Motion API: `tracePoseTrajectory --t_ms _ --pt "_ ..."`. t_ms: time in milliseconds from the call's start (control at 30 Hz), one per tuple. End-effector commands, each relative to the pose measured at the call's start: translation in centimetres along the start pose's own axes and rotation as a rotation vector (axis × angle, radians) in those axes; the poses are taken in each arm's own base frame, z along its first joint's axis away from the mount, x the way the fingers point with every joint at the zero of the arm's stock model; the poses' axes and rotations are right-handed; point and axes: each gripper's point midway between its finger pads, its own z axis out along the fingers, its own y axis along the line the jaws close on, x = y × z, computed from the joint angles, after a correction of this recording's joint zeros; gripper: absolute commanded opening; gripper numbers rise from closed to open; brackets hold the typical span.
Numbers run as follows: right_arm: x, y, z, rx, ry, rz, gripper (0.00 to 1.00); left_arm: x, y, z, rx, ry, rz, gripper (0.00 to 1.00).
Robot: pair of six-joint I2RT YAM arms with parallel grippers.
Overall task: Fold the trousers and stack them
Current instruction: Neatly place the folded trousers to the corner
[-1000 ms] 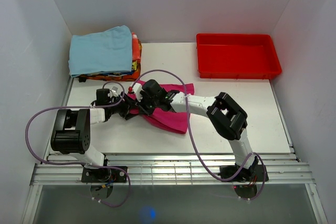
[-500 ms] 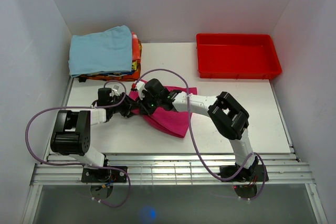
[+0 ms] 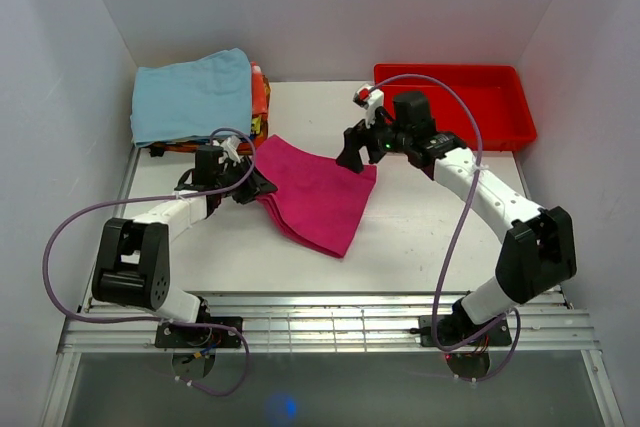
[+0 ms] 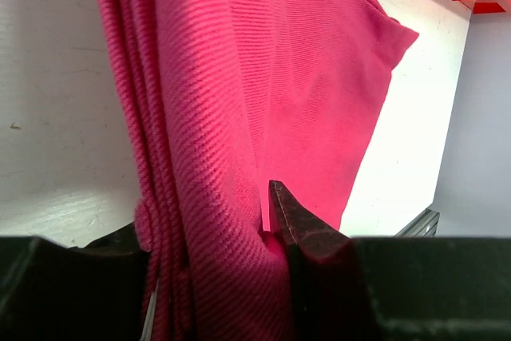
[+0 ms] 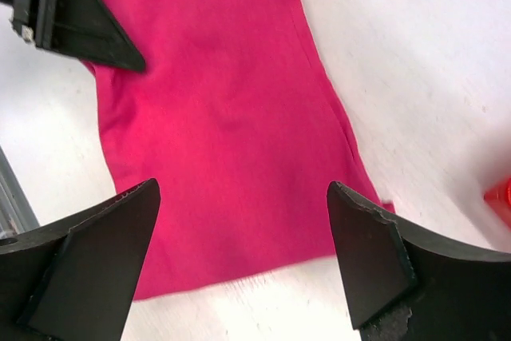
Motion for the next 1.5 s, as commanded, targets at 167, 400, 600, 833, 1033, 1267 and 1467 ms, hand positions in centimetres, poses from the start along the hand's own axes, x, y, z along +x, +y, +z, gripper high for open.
tracePoseTrajectory --t_ms 167,400,600,833,1033,1267,1467 --pt "3.8 -1.0 -3.6 0.032 0.075 0.038 0.90 -2.9 -5.6 0.1 0.160 -0.053 0.198 0.00" --pt "4.4 -2.0 -4.3 0.059 0.069 0.080 0.90 -5.1 -10.2 0.1 0.120 -0.114 0.488 0.00" --pt "4.4 -1.3 -3.8 0.005 0.070 0.091 0.90 -2.9 -8.3 1.4 0.103 -0.018 0.320 0.00" --pt "5.7 2.3 -0.8 -0.133 0.095 0.057 0.91 -0.6 -3.4 1.7 0.087 0.029 0.032 0.00" --pt "9.8 6.7 5.2 -0.147 0.231 -0.144 0.92 1.1 0.2 2.5 0.074 0.105 -0.074 0.00" --pt "12.9 1.5 11.4 0.091 0.387 -0.078 0.95 1.9 3.3 2.5 0.007 0.159 -0.135 0.40" --pt "15.8 1.6 11.7 0.087 0.475 -0.022 0.93 2.4 4.8 1.8 -0.020 0.153 -0.185 0.61"
